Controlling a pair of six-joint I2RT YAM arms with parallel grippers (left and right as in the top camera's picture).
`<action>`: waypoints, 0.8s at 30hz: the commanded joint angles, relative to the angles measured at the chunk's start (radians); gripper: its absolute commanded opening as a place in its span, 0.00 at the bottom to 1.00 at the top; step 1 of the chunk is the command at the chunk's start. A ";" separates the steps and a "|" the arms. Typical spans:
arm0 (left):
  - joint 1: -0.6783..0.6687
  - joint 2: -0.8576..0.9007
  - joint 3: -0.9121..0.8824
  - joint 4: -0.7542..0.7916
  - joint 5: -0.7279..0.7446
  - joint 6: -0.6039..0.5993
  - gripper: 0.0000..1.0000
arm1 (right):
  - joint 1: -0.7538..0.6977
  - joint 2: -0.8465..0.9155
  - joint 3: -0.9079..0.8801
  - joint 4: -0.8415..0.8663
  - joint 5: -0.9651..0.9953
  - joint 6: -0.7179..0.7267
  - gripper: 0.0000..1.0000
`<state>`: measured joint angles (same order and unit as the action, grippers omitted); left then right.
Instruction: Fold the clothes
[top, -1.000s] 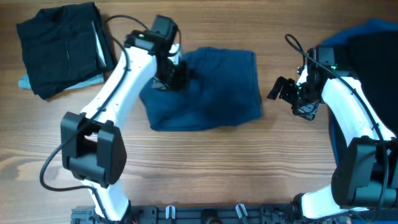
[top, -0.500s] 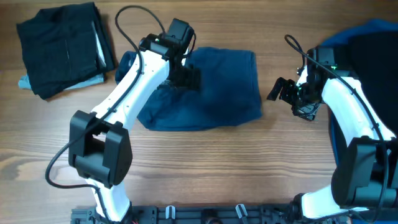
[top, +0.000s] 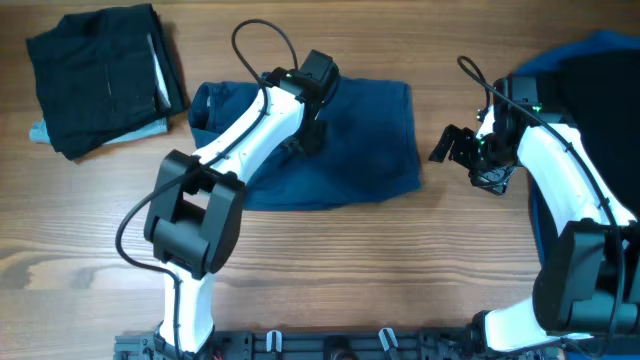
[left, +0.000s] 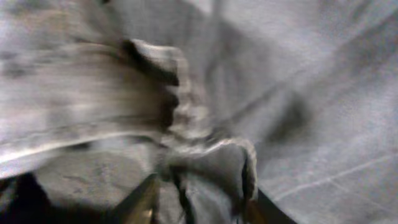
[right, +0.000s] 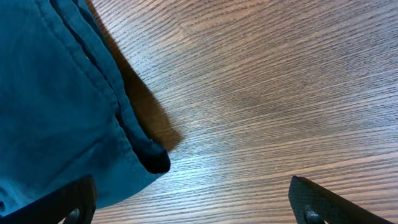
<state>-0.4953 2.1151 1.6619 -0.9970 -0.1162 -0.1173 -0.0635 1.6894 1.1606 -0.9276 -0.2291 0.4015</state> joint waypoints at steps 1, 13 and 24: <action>0.032 0.011 0.006 0.000 -0.066 -0.025 0.10 | 0.002 -0.012 0.011 -0.002 -0.017 -0.015 1.00; 0.306 -0.142 0.007 -0.064 -0.161 -0.236 0.04 | 0.002 -0.011 0.011 0.003 -0.016 -0.032 1.00; 0.534 -0.150 0.006 -0.177 -0.146 -0.317 0.84 | 0.002 -0.011 0.011 -0.001 -0.016 -0.035 1.00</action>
<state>0.0036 1.9820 1.6627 -1.1522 -0.2646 -0.4103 -0.0635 1.6894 1.1606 -0.9276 -0.2291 0.3866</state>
